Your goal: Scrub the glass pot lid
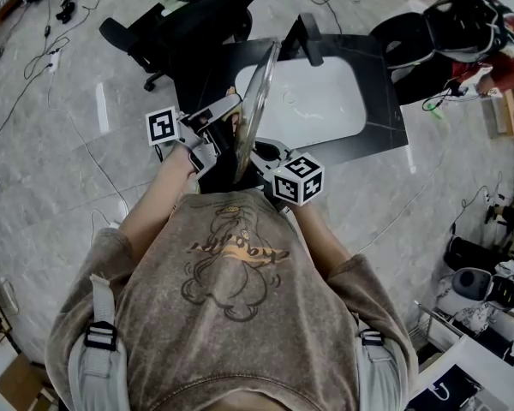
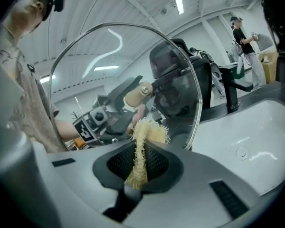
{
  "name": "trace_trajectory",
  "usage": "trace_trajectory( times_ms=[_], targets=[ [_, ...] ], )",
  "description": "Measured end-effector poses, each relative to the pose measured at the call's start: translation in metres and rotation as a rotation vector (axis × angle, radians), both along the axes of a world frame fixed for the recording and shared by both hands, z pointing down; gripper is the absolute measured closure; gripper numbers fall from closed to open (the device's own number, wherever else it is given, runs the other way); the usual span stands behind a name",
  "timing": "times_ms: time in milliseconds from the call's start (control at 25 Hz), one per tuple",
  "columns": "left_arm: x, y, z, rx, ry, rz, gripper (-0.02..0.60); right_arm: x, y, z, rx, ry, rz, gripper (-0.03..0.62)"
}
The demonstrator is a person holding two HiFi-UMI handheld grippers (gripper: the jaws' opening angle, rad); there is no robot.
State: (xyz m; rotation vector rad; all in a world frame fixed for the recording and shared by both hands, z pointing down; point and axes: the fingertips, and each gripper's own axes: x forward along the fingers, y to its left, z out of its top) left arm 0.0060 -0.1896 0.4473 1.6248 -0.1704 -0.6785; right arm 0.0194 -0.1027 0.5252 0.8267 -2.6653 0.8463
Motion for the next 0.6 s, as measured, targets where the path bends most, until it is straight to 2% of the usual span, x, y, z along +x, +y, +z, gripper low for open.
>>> trace_trajectory(
  times_ms=[280,600],
  targets=[
    [-0.001,0.003,0.001,-0.005,-0.006,-0.007,0.403,-0.008,0.017,-0.042,0.029,-0.079,-0.039,0.554],
    [0.000,0.010,0.001,-0.021,0.007,-0.011,0.403,-0.009,0.021,-0.090,0.070,-0.154,-0.022,0.554]
  ],
)
